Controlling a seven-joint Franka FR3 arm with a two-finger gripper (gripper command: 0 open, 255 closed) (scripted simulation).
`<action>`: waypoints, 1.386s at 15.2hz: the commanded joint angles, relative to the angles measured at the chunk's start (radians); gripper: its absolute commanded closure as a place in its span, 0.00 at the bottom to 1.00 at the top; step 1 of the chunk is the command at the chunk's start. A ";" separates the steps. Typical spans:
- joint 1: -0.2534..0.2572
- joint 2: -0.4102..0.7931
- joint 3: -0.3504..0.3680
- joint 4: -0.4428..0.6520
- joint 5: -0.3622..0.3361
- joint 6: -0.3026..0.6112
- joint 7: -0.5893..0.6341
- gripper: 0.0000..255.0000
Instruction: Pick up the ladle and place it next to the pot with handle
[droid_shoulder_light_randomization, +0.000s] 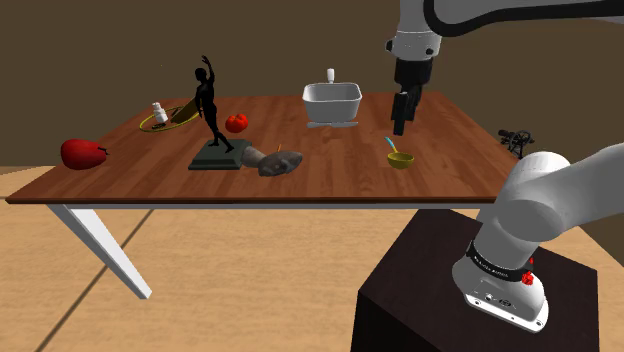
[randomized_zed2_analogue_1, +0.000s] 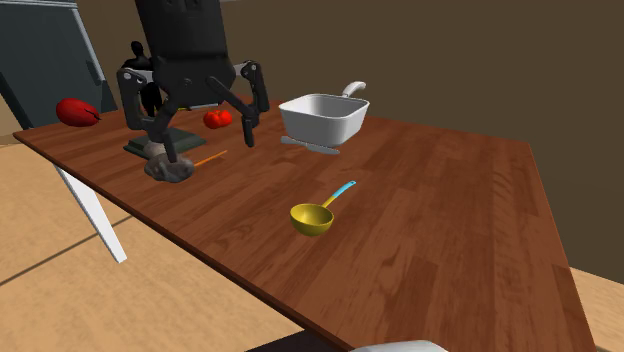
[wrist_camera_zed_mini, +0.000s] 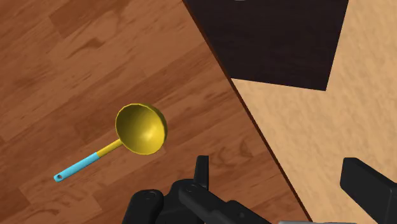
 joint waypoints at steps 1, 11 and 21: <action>0.000 0.000 0.000 0.000 0.000 0.000 0.000 0.00; -0.180 0.228 -0.089 -0.046 0.031 0.278 0.220 0.00; -0.326 0.451 -0.202 -0.082 0.098 0.539 0.399 0.00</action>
